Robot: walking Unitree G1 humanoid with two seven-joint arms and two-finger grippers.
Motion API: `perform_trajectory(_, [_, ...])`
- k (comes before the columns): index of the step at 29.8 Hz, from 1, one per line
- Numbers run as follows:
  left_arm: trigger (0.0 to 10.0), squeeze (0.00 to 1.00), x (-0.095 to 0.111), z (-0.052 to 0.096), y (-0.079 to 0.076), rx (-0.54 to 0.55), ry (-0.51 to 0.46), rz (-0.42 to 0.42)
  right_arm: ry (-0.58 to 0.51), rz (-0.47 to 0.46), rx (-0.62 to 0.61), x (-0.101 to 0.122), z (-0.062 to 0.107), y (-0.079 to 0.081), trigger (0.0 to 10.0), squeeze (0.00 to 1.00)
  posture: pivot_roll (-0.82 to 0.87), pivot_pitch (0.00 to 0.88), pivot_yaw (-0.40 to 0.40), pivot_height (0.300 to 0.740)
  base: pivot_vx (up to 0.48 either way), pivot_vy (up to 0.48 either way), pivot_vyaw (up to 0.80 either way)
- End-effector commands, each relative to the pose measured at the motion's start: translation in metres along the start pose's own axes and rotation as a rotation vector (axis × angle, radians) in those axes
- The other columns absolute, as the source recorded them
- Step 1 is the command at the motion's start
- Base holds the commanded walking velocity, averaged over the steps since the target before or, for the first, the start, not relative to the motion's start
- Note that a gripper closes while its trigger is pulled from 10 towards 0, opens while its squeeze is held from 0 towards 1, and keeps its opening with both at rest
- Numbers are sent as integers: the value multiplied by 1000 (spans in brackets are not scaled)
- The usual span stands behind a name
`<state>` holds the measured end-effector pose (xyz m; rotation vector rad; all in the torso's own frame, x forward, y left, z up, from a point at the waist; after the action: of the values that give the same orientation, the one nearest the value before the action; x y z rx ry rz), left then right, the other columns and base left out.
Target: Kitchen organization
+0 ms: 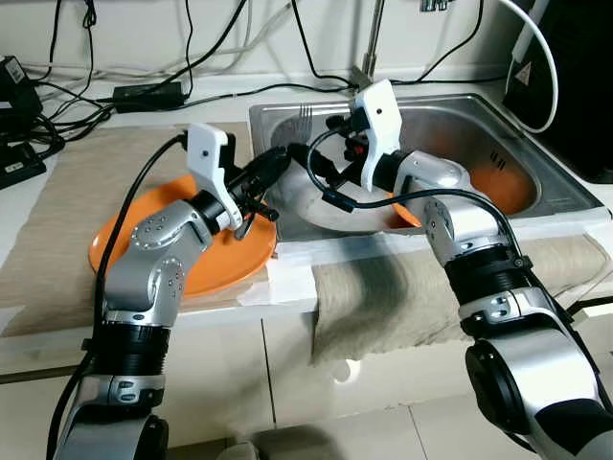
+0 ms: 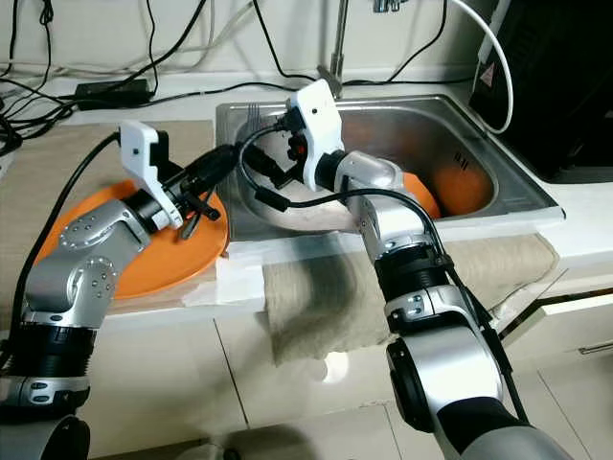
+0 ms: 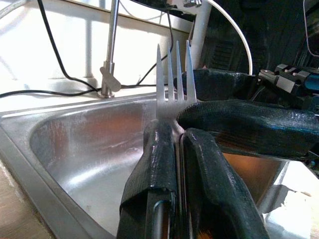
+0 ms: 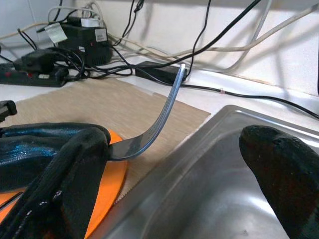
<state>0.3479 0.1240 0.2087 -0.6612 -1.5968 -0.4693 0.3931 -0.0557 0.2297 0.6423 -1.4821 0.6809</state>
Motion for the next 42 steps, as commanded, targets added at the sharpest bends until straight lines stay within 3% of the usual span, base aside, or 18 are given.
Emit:
perform_trajectory(1, [0, 0, 22, -8, -20, -98, -89, -21, 19, -15, -25, -1, -2, -4, 10000, 0, 21, 0, -10, 740, 0, 0, 0])
perform_trajectory(5, [0, 0, 20, -7, -21, -98, -72, -34, 0, -28, -33, 2, -3, -4, 10000, 0, 22, 0, -8, 740, 0, 0, 0])
perform_trajectory(12, [0, 0, 5, -2, -3, -20, 2, -87, -15, -31, -39, 7, -1, -5, 10000, 0, 24, 0, -7, 740, 0, 0, 0])
perform_trajectory(27, [0, 0, 4, 0, 1, -4, 3, -97, -4, -20, -48, 6, 4, -10, 10000, 0, 19, 0, -5, 740, 0, 0, 0])
perform_trajectory(33, [0, 0, 5, -1, -3, -17, -3, -96, -39, -74, -152, 21, 6, -29, 10000, 0, 19, 0, -5, 740, 0, 0, 0])
perform_trajectory(42, [0, 0, 5, -2, -6, -28, -10, -93, -21, -118, -153, 17, 3, -26, 10000, 0, 20, 0, -6, 740, 0, 0, 0])
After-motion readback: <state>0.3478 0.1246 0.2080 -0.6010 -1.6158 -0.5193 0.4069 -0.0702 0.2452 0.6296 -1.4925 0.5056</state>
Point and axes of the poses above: a point about 5 cm out from each wrist's last joint towards the gripper, its own z axis pointing back from the gripper into the wrist, its own x axis along the axis of the wrist's last joint, y = z × x, the point moved 2 cm from there along -z, pointing out of the wrist towards the gripper, and after that the axes turned 2 degrees about -z, right-handed, at the moved point
